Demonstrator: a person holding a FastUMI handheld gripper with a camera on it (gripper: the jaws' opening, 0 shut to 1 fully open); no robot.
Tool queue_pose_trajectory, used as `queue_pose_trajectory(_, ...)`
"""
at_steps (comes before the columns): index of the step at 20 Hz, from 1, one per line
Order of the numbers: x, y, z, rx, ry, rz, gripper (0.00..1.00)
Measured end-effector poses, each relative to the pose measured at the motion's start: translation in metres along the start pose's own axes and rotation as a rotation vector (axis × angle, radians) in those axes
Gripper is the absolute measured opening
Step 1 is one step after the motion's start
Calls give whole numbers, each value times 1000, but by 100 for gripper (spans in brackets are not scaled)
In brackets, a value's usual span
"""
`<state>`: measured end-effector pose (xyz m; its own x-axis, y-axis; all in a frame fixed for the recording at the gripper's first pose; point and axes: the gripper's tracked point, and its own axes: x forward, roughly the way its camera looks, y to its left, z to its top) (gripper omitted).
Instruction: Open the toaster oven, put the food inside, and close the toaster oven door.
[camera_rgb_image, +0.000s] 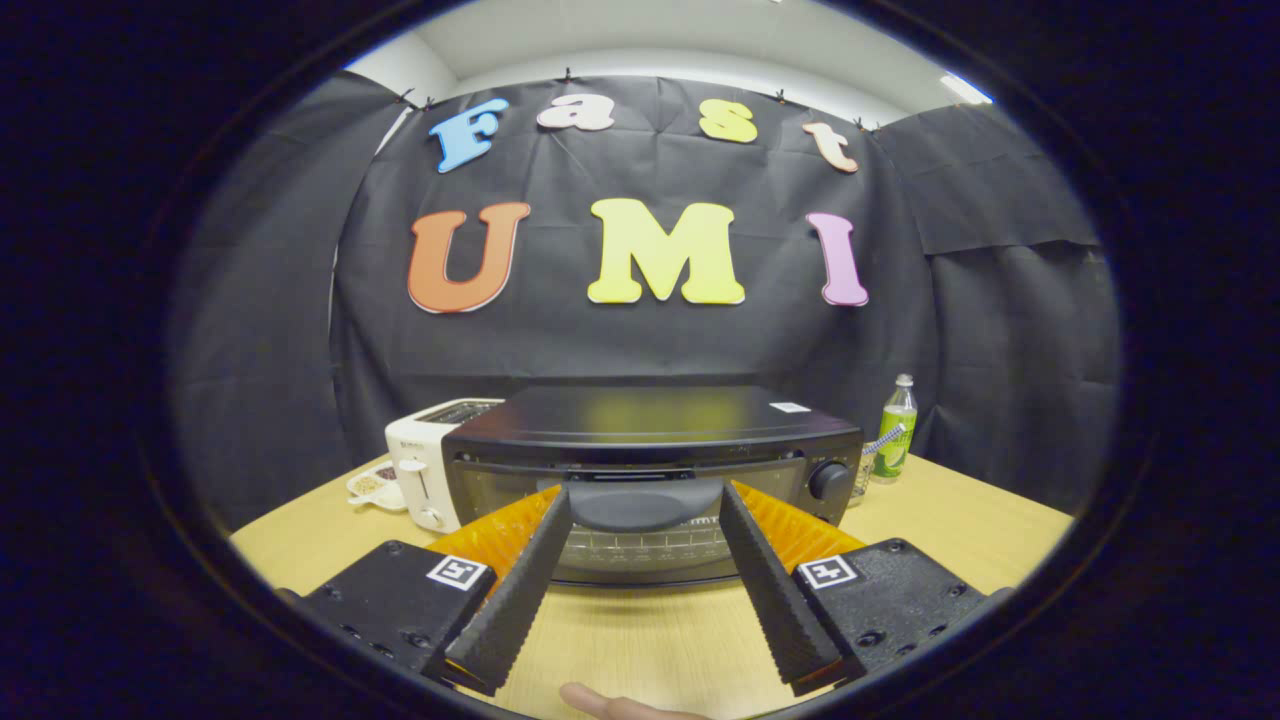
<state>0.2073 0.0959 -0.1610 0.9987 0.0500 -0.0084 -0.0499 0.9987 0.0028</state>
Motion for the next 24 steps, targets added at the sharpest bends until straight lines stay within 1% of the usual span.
queue_pose_trajectory(3, -19, -5, 13, 35, -5, 15, 98)
queue_pose_trajectory(7, -50, -1, 26, 34, 39, 63, 98)
queue_pose_trajectory(9, -69, -2, 39, 28, 37, 83, 98)
queue_pose_trajectory(12, -97, -13, 64, 1, 31, 56, 98)
queue_pose_trajectory(16, -134, -12, 109, 25, 33, 95, 98)
queue_pose_trajectory(17, -144, -15, 124, 22, 21, 94, 97)
queue_pose_trajectory(18, -156, -20, 144, 20, -14, 79, 97)
queue_pose_trajectory(20, -175, -34, 167, 6, -57, 47, 97)
queue_pose_trajectory(24, -214, -54, 189, -32, -83, 9, 97)
